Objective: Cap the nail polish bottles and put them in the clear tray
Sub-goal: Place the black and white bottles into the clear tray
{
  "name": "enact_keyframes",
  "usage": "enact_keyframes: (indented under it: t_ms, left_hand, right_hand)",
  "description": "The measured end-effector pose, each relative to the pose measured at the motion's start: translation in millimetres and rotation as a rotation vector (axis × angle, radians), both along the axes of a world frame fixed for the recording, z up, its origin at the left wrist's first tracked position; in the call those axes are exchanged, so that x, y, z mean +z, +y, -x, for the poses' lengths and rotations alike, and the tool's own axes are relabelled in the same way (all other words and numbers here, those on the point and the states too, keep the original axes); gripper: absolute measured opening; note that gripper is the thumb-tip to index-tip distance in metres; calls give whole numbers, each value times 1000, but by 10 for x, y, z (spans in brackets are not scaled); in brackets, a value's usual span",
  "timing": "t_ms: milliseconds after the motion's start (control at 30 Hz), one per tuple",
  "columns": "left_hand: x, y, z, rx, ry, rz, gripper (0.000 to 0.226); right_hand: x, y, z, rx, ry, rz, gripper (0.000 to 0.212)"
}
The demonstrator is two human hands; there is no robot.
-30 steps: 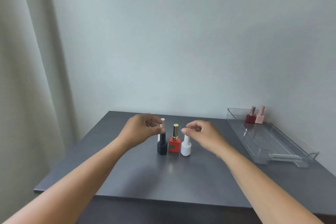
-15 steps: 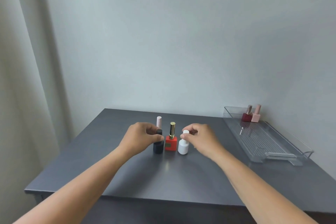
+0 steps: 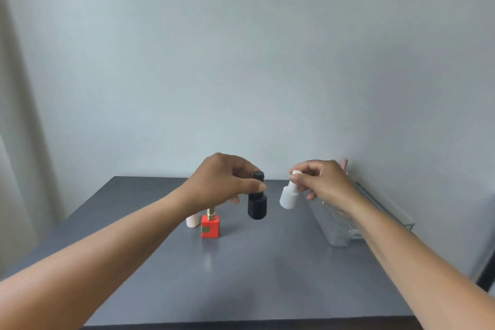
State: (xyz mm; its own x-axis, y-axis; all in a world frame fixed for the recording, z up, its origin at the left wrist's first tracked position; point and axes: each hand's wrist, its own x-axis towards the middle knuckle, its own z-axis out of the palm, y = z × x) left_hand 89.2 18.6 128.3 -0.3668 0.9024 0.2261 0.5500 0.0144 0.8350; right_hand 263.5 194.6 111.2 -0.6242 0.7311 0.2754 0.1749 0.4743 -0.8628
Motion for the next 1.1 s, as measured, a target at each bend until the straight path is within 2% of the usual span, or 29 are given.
enact_keyframes:
  t_ms: [233, 600, 767, 933, 1100]
  left_hand:
    - [265, 1075, -220, -24, 2, -69, 15]
    - [53, 2590, -233, 45, 72, 9, 12]
    - [-192, 2923, -135, 102, 197, 89, 17]
    - [-397, 3096, -13, 140, 231, 151, 16]
    - [-534, 3170, 60, 150, 260, 188, 15]
  right_hand:
    - [216, 822, -331, -165, 45, -16, 6]
    - [88, 1850, -116, -274, -158, -108, 10]
    - [-90, 2103, 95, -259, -260, -157, 7]
    - [-259, 2231, 251, -272, -405, -273, 14]
    - [-361, 2322, 378, -264, -449, -343, 17]
